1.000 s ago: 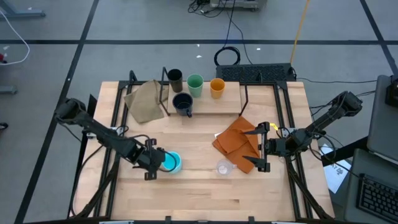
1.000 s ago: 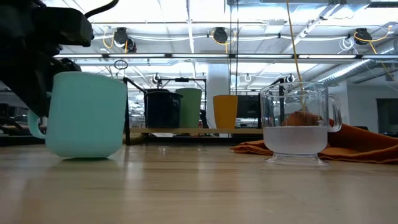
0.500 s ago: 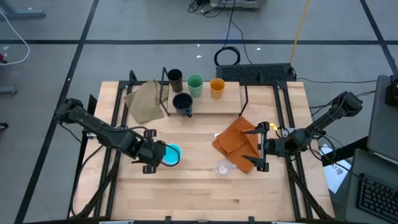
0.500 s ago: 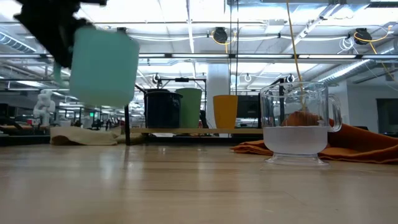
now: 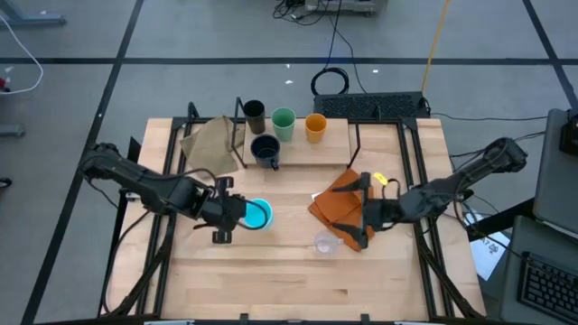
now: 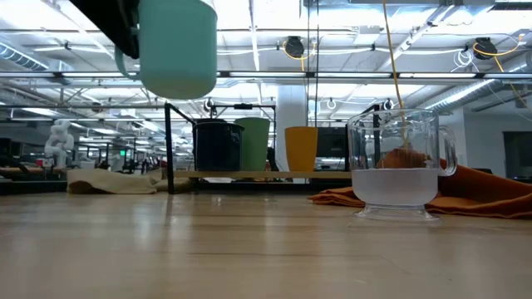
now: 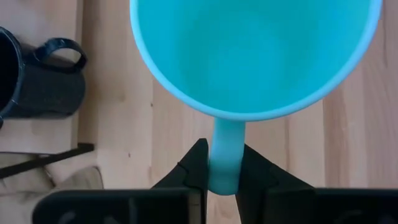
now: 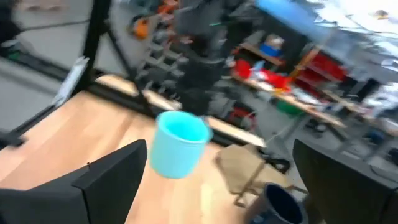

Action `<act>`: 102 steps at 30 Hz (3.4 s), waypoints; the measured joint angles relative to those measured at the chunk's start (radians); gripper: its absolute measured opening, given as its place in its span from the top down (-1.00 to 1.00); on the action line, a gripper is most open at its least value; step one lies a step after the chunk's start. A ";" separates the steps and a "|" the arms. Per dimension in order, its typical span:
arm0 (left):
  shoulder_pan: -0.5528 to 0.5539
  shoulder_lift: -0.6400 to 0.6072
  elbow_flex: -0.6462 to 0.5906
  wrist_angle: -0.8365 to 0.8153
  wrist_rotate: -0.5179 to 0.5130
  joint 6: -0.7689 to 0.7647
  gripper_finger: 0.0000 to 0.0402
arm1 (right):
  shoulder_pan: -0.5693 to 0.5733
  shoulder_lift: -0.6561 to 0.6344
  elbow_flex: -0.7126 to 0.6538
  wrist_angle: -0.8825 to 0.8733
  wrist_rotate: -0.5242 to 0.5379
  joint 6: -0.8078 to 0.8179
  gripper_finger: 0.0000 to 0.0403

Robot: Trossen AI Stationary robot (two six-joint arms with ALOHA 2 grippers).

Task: Stack small to large cups/mugs on shelf
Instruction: Put the light blue mug on the shelf

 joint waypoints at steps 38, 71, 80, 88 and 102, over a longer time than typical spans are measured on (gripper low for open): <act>0.199 0.313 0.429 -0.168 0.041 0.443 0.78 | -0.200 0.298 0.343 -0.372 -0.450 -0.037 -0.95; 0.199 0.320 0.507 -0.175 0.035 0.466 0.78 | -0.284 0.436 0.341 -0.269 -0.464 -0.136 -0.92; 0.200 0.320 0.507 -0.181 0.035 0.477 0.78 | -0.285 0.436 0.341 -0.275 -0.464 -0.092 -0.66; 0.203 0.320 0.506 -0.182 0.031 0.487 0.78 | -0.285 0.445 0.341 -0.276 -0.466 -0.042 -0.29; 0.226 0.320 0.557 -0.177 0.027 0.538 0.78 | -0.285 0.446 0.341 -0.275 -0.467 -0.030 0.16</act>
